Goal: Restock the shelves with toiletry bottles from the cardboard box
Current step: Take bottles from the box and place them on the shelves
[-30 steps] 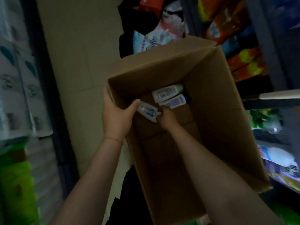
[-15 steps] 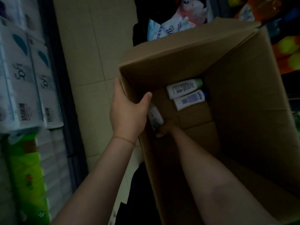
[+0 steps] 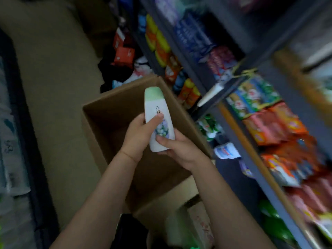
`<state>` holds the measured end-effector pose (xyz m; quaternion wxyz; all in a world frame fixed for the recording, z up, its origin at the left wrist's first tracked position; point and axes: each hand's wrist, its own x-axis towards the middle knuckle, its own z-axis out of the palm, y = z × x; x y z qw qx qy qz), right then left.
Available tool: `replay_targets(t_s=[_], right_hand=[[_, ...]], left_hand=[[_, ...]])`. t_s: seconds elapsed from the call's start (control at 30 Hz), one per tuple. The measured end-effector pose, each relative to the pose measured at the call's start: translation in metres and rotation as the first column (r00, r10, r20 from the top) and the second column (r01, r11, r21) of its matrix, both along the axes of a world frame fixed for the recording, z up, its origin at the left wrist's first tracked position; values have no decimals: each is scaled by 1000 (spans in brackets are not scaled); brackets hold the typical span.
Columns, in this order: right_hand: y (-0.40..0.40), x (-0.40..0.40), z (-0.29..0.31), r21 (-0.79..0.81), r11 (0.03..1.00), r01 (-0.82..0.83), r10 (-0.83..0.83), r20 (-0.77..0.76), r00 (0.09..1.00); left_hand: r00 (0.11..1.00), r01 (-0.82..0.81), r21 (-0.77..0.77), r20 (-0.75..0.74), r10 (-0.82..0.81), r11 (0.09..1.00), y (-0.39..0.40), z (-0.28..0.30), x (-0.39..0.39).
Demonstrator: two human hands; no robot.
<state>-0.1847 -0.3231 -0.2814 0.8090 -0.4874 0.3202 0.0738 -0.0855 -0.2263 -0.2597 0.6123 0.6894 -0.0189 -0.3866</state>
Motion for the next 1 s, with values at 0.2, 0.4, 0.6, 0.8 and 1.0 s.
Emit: replay_targets(t_s=[0.2,0.4,0.6,0.8,1.0], right_hand=[[-11,-143,122,-511,797,323,-293,142,946],[-17,-300,234,-756,461,465,-419,277,865],[-7,-420,314,-822,153,548,-484,422,767],[-7,-503,366,-744,-207,635,-547,626,556],[-17,-553,400,-672,-423,607,-532,727,434]], left_hand=[[960,271,-276,154,-236,922,-43,114,-131],[802,595,-443,379,-462,670,-71,209,-269],[556,824,-362,661,-503,436,-90,291,-370],[623,783,-498,633,-460,373,-117,354,-440],[407,900,-274,808,-427,339,-154,393,-495]])
